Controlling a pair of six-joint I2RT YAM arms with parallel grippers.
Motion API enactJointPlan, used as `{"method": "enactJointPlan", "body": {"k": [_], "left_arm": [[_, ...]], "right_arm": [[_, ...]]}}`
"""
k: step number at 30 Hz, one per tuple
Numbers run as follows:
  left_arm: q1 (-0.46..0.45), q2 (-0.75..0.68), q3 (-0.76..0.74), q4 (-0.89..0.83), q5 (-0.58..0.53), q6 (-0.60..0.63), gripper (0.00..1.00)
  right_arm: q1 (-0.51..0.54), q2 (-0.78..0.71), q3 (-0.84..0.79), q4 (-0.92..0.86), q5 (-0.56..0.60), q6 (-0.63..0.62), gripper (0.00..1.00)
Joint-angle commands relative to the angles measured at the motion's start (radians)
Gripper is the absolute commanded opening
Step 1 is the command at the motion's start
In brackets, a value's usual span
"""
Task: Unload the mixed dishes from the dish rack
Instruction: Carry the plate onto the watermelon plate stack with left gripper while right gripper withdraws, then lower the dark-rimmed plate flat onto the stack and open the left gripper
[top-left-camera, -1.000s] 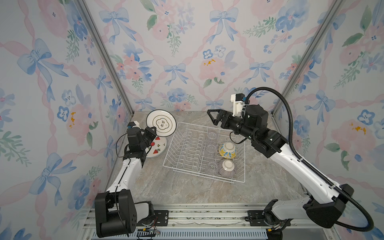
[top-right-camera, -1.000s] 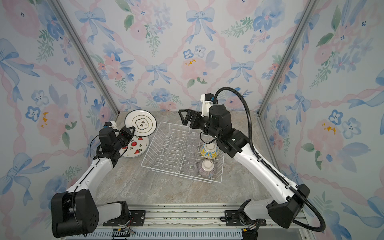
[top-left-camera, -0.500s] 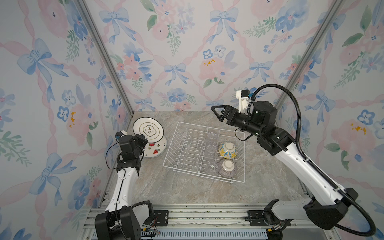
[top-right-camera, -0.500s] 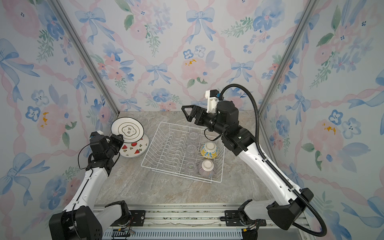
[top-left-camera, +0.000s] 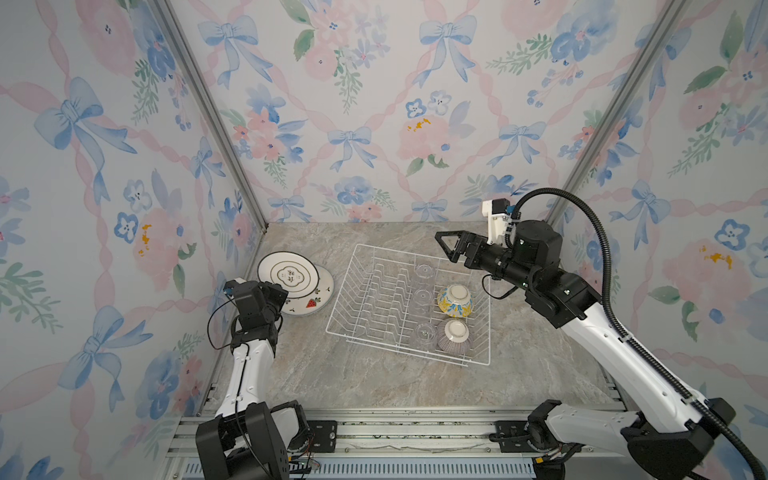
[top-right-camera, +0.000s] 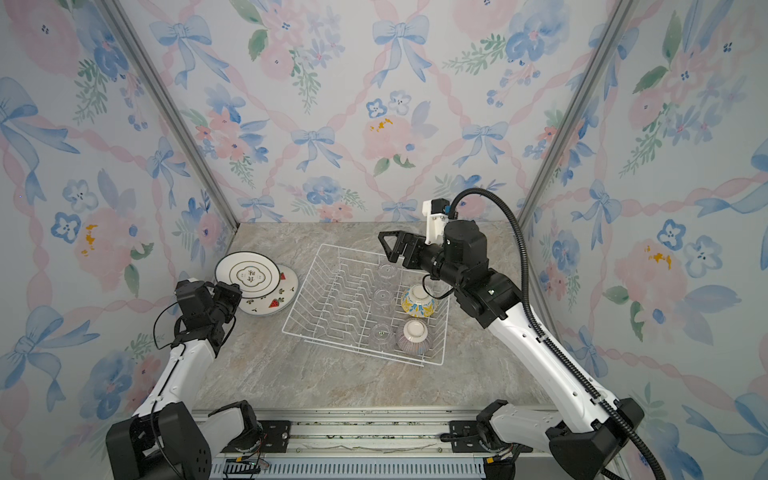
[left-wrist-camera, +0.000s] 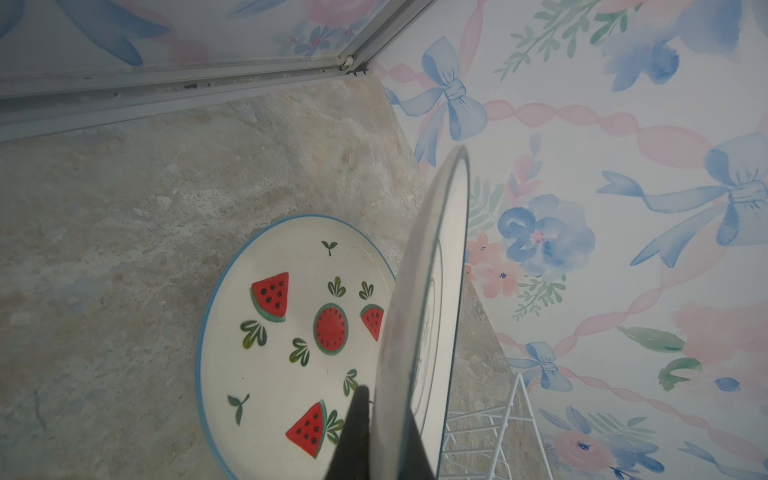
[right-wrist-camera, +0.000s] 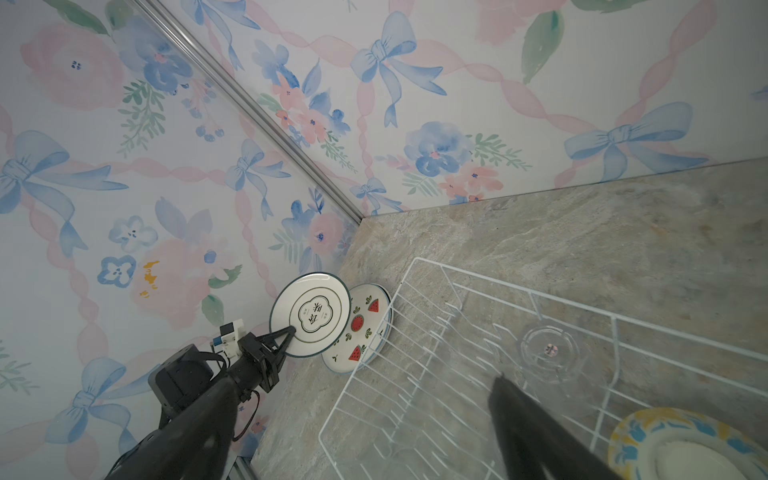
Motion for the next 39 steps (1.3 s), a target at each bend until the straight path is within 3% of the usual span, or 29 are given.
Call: {"method": "enactJointPlan", "body": {"k": [1,20,28,30,32,36,37,39], "left_arm": [[0.008,0.036,-0.006,0.077,0.031,-0.014,0.00],[0.009,0.356,0.085,0.129,0.169,-0.007,0.00],[0.009,0.404,0.085,0.120,0.189,0.027,0.00],[0.009,0.404,0.092,0.093,0.182,0.046,0.17],[0.008,0.412,0.128,0.006,0.158,0.083,0.53],[0.005,0.407,0.155,-0.095,0.140,0.123,0.91],[0.002,0.399,0.155,-0.110,0.134,0.128,0.98],[-0.005,0.387,0.190,-0.159,0.099,0.149,0.98]], "right_arm": [[0.005,-0.040,-0.007,0.006,0.011,-0.054,0.97],[0.045,-0.018,-0.045,-0.001,0.033,-0.084,0.97],[0.047,0.027,-0.021,-0.035,0.033,-0.097,0.97],[0.047,0.032,-0.019,-0.035,0.035,-0.097,0.97],[0.047,0.039,-0.015,-0.038,0.035,-0.099,0.97],[0.046,0.059,0.007,-0.074,0.025,-0.109,0.97],[0.045,0.061,0.009,-0.077,0.020,-0.111,0.97],[0.046,0.064,0.004,-0.076,0.007,-0.124,0.97]]}}
